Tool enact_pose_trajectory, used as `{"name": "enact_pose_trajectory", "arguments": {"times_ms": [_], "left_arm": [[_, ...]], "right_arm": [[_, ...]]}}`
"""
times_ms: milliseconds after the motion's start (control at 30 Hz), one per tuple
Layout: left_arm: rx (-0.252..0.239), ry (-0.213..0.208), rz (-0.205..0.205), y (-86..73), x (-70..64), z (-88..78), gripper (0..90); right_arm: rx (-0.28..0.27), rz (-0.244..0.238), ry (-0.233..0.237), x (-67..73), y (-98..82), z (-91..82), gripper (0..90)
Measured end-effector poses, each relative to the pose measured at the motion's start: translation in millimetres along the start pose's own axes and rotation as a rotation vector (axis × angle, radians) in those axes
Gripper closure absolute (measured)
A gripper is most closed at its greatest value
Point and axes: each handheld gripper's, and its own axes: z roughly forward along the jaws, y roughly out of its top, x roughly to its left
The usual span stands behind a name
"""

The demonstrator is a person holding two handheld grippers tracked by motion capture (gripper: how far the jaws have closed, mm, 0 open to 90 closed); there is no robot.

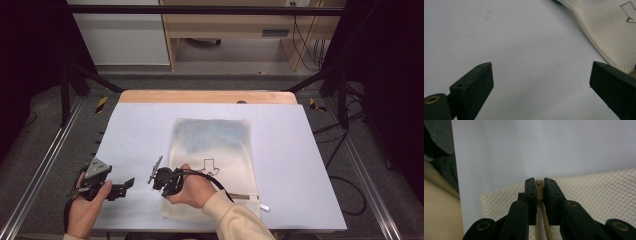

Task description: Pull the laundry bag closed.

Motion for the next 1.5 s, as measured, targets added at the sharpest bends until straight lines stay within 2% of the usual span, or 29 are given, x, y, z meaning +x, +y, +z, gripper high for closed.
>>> {"name": "enact_pose_trajectory", "arguments": {"times_ms": [100,267,400,467,500,533,567,633,667,767,833,900,1067,1167,1267,1333,1433,1500], "left_arm": [[-0.004,-0.009,0.0,0.0,-0.9,-2.6,5.2],[-0.047,-0.053,-0.019,1.7,-6.8,-10.2,5.6],[-0.037,-0.078,0.0,0.2,-15.4,-15.0,5.7],[-0.036,-0.1,0.006,-2.1,-19.7,-17.5,5.9],[-0.035,-0.126,0.005,-3.4,-22.0,-18.2,6.9],[-0.035,-0.126,0.005,-3.4,-22.0,-18.2,8.7],[-0.039,-0.197,-0.003,-5.1,-24.4,-18.8,9.0],[-0.025,-0.22,0.022,-4.3,-30.3,-19.1,9.8],[-0.025,-0.22,0.022,-4.3,-30.3,-19.1,9.8],[-0.031,-0.297,0.017,-2.4,-42.1,-16.5,12.0],[-0.029,-0.303,0.018,-2.7,-44.6,-14.8,12.1],[-0.009,-0.307,0.039,-3.3,-50.5,-10.3,12.3],[-0.01,-0.323,0.038,-4.0,-57.2,-4.3,12.3],[-0.001,-0.354,0.026,-3.7,-61.8,1.5,15.9],[0.002,-0.368,0.019,-2.9,-63.8,4.3,17.6],[0.006,-0.399,0.007,-1.9,-69.0,8.5,18.6],[0.02,-0.398,0.016,-0.7,-76.0,14.3,18.7],[0.024,-0.403,0.008,0.9,-77.9,18.7,18.8]], "right_arm": [[-0.009,-0.006,0.006,0.1,0.1,-4.4,81.5],[-0.034,-0.036,0.008,2.7,2.7,-24.1,81.7],[-0.059,-0.045,0.003,2.1,3.9,-36.1,81.7],[-0.072,-0.045,0.001,1.2,3.0,-39.3,81.7],[-0.076,-0.044,0.001,0.9,2.3,-40.4,81.7],[-0.076,-0.044,0.001,0.9,2.3,-40.4,81.7],[-0.08,-0.049,-0.001,0.6,1.4,-40.5,81.7],[-0.084,-0.047,-0.006,1.7,0.6,-40.3,81.7],[-0.084,-0.047,-0.006,1.7,0.6,-40.3,81.7],[-0.077,-0.052,0.006,1.0,-2.4,-35.9,81.7],[-0.079,-0.046,0.006,0.5,-3.1,-35.4,81.7],[-0.089,-0.038,0.01,-1.3,-4.7,-36.1,81.7],[-0.1,-0.03,0.01,-1.5,-5.4,-38.7,81.7],[-0.106,-0.03,0.008,-1.2,-5.3,-38.9,81.7],[-0.103,-0.037,0.008,-1.1,-5.0,-38.5,81.7],[-0.104,-0.037,0.009,-1.3,-5.1,-38.4,81.7],[-0.109,-0.027,0.01,-1.2,-5.4,-39.9,81.7],[-0.112,-0.032,0.011,-1.8,-5.6,-40.8,81.7]]}}
